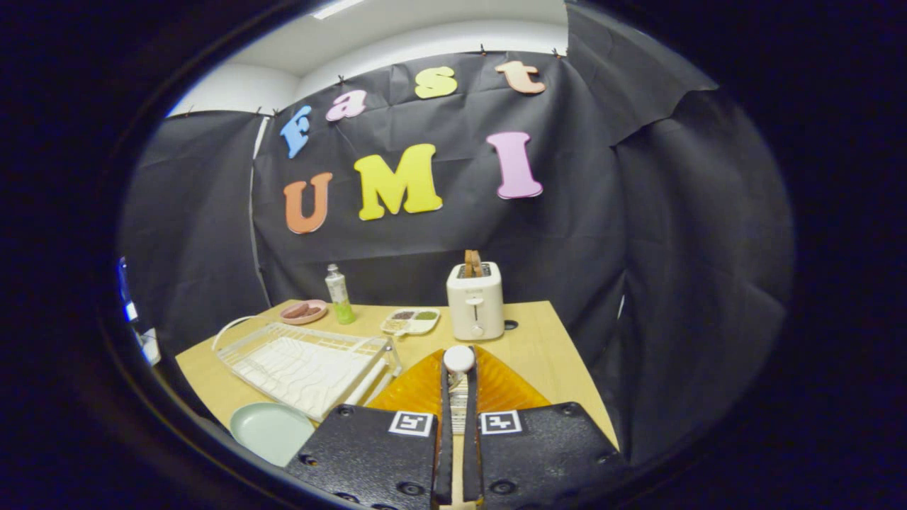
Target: Take the plate from the dish rack, then take the spoon from the basket and place it into the plate.
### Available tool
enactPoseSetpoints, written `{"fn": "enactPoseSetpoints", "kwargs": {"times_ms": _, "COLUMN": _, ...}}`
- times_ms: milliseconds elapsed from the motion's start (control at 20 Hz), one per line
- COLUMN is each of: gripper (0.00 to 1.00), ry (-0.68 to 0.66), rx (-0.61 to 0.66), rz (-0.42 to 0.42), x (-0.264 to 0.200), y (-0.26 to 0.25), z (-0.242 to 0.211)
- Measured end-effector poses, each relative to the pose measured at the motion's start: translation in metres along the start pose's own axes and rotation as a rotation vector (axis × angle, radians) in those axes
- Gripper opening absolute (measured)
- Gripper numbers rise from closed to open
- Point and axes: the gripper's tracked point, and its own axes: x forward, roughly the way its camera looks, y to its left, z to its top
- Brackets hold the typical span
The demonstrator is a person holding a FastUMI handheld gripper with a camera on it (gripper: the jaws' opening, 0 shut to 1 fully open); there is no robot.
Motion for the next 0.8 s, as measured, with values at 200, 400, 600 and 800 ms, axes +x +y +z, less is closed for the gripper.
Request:
{"fn": "enactPoseSetpoints", "kwargs": {"times_ms": 200, "gripper": 0.11, "ry": 0.062, "rx": 0.006, "rz": 0.128, "x": -0.024, "y": 0.046, "z": -0.01}}
{"fn": "enactPoseSetpoints", "kwargs": {"times_ms": 400, "gripper": 0.11, "ry": 0.131, "rx": 0.013, "rz": 0.263, "x": -0.041, "y": 0.097, "z": -0.018}}
{"fn": "enactPoseSetpoints", "kwargs": {"times_ms": 600, "gripper": 0.11, "ry": 0.182, "rx": -0.059, "rz": 0.386, "x": -0.055, "y": 0.152, "z": -0.032}}
{"fn": "enactPoseSetpoints", "kwargs": {"times_ms": 800, "gripper": 0.11, "ry": 0.269, "rx": -0.142, "rz": 0.464, "x": -0.056, "y": 0.199, "z": -0.067}}
